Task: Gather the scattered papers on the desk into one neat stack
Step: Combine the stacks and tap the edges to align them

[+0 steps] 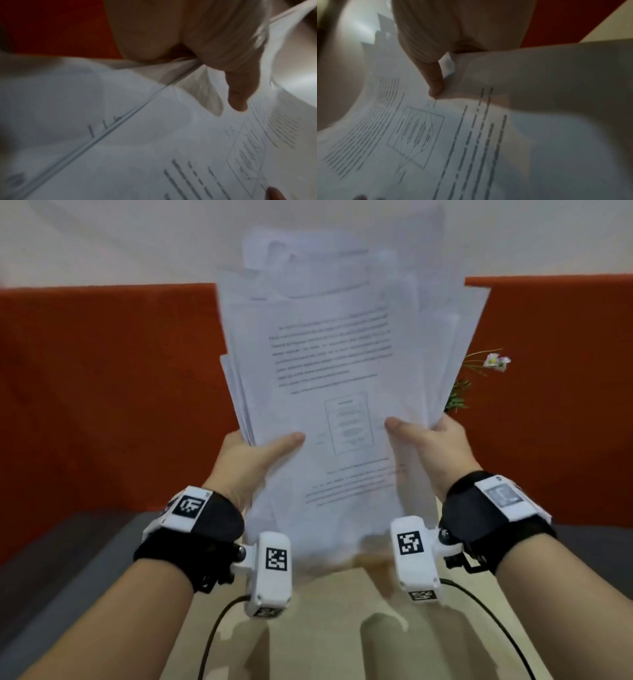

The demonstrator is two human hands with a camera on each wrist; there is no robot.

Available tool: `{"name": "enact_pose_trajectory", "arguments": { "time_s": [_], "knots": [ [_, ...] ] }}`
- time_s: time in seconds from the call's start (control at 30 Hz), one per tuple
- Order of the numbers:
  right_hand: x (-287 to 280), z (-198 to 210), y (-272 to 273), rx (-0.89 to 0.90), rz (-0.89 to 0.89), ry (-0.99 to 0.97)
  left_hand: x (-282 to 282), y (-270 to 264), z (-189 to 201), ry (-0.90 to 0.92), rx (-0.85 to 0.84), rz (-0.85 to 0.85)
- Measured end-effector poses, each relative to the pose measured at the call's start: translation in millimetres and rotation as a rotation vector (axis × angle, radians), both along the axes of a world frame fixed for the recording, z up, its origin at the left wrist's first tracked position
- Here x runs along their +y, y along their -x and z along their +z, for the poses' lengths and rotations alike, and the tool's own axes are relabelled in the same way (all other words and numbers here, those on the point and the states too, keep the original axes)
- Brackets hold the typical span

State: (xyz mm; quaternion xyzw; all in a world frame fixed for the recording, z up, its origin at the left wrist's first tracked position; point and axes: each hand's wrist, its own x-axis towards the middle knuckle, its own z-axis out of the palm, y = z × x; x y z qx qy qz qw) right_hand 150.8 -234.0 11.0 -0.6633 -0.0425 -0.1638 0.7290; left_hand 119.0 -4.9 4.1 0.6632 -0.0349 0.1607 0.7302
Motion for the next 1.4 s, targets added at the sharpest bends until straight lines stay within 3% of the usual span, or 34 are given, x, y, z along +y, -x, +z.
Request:
{"name": "enact_pose_trajectory", "arguments": {
  "time_s": [0.1, 0.33, 0.7, 1.0, 1.17, 1.27, 1.4],
  "knots": [
    [2, -1, 8, -0.093, -0.045, 0.033, -6, -2, 8, 0.032, -0.111, 0.122],
    [7, -4, 25, -0.179, -0.044, -0.002, -22, 5, 6, 0.085, -0.229, 0.212],
    [14, 19, 31, -0.337, -0.259, -0.001, -34, 1, 25, -0.119, -0.387, 0.397],
    [10, 32, 30, -0.400, -0.255, -0.091, -29, -3, 29, -0.074, -0.389, 0.403],
    [18, 34, 31, -0.385, -0.234, 0.035, -39, -4, 28, -0.187, -0.384, 0.378],
    [15, 37, 34, -0.417, -0.260, -0.036, -34, -3, 30, -0.151, -0.410, 0.393],
    [6, 13, 43, -0.293, -0.164, 0.000, -28, 3, 14, -0.117, -0.313, 0.358]
  ]
}}
